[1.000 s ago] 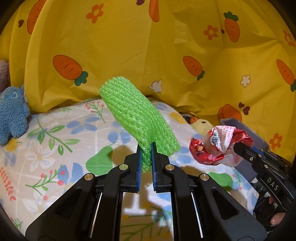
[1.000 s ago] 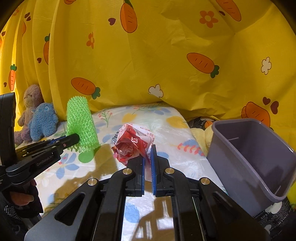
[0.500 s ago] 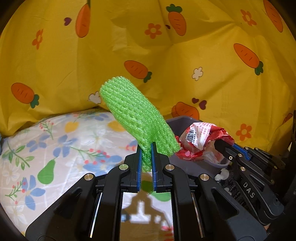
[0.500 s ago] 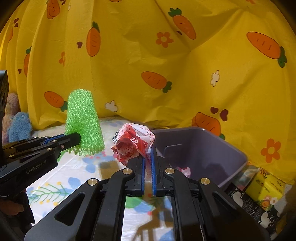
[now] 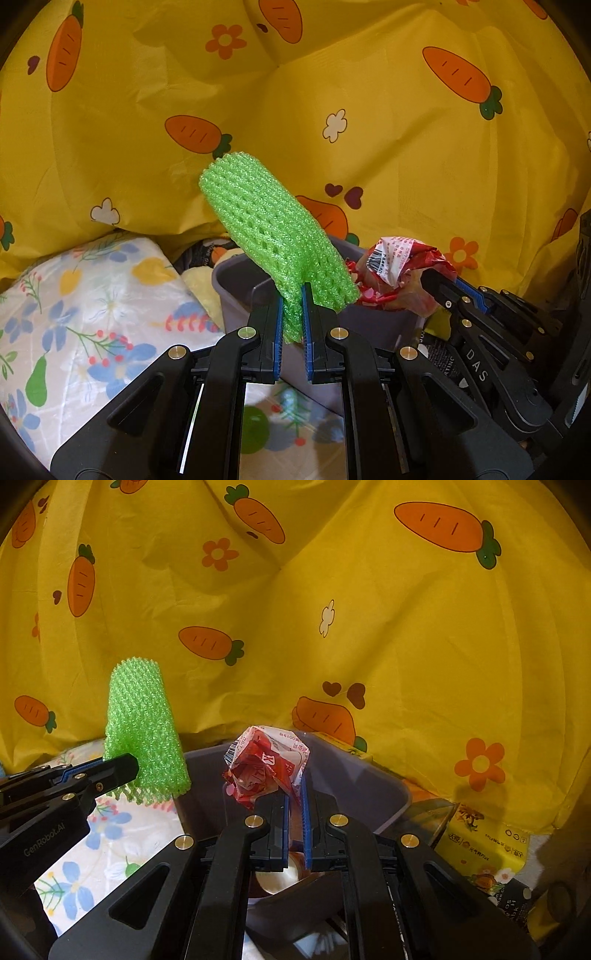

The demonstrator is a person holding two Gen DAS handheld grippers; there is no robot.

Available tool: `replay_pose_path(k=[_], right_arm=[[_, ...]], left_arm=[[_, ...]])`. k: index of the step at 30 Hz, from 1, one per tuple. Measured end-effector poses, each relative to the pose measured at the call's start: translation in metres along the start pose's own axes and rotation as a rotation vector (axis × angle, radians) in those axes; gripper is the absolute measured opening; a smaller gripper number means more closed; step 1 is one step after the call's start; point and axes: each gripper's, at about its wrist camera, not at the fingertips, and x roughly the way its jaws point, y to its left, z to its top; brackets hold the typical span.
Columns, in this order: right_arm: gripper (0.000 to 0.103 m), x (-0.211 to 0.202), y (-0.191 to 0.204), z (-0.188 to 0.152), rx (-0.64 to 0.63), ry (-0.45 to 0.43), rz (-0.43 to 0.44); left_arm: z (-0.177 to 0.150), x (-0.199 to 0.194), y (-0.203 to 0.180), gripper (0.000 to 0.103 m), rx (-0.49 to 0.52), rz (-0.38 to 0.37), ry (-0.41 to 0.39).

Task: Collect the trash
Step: 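Carry the green mesh sleeve and snack packet over the grey bin with both grippers, then open both grippers to drop the mesh sleeve and packet into the bin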

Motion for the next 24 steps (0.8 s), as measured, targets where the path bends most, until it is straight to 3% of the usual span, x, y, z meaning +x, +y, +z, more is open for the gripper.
replay_pose_path(k=[24], right_arm=[[0.007, 0.021, -0.012, 0.001, 0.028, 0.029, -0.019]], left_arm=[[-0.011, 0.058, -0.014, 0.009, 0.004, -0.068, 0.109]])
